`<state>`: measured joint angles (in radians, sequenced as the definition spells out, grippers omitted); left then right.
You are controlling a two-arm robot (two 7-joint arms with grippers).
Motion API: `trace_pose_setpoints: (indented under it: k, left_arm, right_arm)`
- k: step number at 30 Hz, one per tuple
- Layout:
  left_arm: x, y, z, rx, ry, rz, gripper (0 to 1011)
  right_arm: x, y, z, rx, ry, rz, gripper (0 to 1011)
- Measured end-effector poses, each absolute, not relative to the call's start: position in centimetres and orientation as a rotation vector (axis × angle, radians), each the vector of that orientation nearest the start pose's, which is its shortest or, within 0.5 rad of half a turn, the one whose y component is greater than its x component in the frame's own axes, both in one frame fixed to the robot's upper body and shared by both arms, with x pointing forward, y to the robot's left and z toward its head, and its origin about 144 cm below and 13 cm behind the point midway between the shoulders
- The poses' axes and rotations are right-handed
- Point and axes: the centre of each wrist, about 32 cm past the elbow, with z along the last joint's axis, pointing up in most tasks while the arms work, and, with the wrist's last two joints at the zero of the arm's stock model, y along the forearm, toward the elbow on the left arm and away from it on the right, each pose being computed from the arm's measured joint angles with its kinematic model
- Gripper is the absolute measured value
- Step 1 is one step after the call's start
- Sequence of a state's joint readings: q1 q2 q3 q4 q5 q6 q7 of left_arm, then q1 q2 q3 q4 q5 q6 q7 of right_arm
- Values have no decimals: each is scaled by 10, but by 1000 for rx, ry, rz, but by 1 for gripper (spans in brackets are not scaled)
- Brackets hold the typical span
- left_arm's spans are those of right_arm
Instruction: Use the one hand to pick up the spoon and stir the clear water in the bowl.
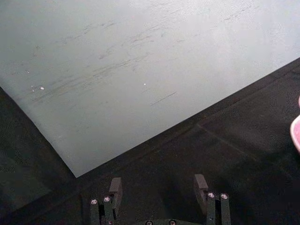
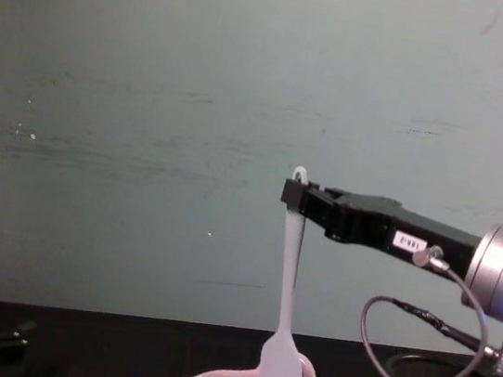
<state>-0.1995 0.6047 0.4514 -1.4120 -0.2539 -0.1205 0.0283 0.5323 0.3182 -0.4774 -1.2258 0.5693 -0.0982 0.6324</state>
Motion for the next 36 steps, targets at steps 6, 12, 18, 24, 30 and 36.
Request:
trace_pose_setpoints:
  k: [6, 12, 18, 24, 30, 36]
  left_arm:
    - [489, 310, 1140, 305, -285, 1248, 1011]
    - [489, 310, 1140, 304, -285, 1248, 1011]
    - [489, 310, 1140, 305, -285, 1248, 1011]
    - [489, 310, 1140, 304, -285, 1248, 1011]
    - [489, 310, 1140, 304, -285, 1248, 1011]
    - [489, 310, 1140, 304, -285, 1248, 1011]
  right_arm:
    - [572, -227, 1232, 195, -86, -618, 110]
    - [554, -250, 1262, 218, -117, -640, 110]
    - [539, -277, 1276, 197, -122, -693, 110]
    - [529, -299, 1279, 178, -113, -754, 110]
    - [525, -308, 1271, 153, -82, -795, 110]
    - [523, -310, 1246, 171, -28, -862, 110]
